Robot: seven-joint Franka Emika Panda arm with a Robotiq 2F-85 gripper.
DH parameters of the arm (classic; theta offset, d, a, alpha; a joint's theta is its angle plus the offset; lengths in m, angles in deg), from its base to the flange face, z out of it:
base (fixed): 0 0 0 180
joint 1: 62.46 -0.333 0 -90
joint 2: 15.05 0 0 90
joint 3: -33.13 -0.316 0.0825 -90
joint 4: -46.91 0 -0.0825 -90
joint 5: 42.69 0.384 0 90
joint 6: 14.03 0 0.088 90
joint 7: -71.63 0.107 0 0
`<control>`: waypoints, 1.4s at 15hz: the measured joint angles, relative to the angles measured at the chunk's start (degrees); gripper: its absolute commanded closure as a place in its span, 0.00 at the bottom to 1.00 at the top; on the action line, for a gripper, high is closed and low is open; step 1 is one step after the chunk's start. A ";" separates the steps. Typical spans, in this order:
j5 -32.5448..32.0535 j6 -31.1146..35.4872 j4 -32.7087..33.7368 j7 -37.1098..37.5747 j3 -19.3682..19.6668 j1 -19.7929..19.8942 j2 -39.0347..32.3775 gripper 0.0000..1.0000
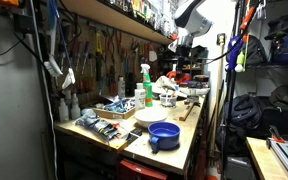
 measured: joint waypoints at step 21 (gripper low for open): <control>5.90 25.72 -24.22 -9.21 -10.77 -18.29 16.09 0.56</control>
